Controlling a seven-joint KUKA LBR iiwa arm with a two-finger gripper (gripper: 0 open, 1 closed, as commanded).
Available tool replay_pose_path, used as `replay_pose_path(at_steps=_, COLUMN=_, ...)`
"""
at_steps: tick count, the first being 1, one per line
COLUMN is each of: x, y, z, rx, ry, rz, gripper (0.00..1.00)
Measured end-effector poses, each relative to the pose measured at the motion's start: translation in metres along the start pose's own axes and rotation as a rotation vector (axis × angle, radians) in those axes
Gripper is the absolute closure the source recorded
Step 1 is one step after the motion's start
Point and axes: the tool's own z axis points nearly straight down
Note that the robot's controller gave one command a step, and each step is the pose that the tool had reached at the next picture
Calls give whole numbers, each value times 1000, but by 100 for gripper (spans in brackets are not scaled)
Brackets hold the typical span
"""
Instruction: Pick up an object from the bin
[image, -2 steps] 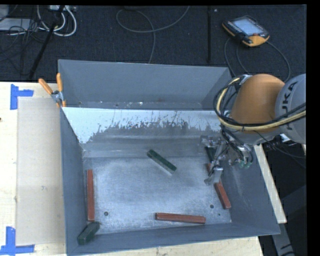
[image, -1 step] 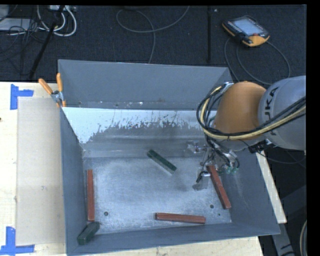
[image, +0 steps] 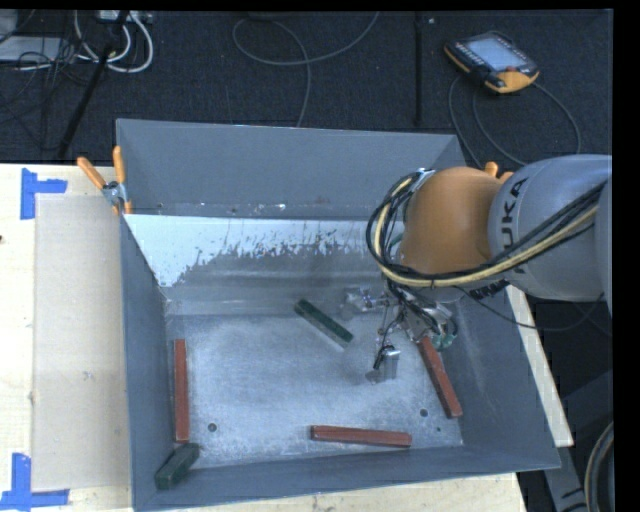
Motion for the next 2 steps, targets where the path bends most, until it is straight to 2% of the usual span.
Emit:
replay_pose_path(at_steps=1, x=-5, y=-4, z=14, rx=4, ry=-1, rz=225, gripper=0)
replay_pose_path(at_steps=2, x=-22, y=13, z=22, rx=4, ry=0, rz=148, gripper=0)
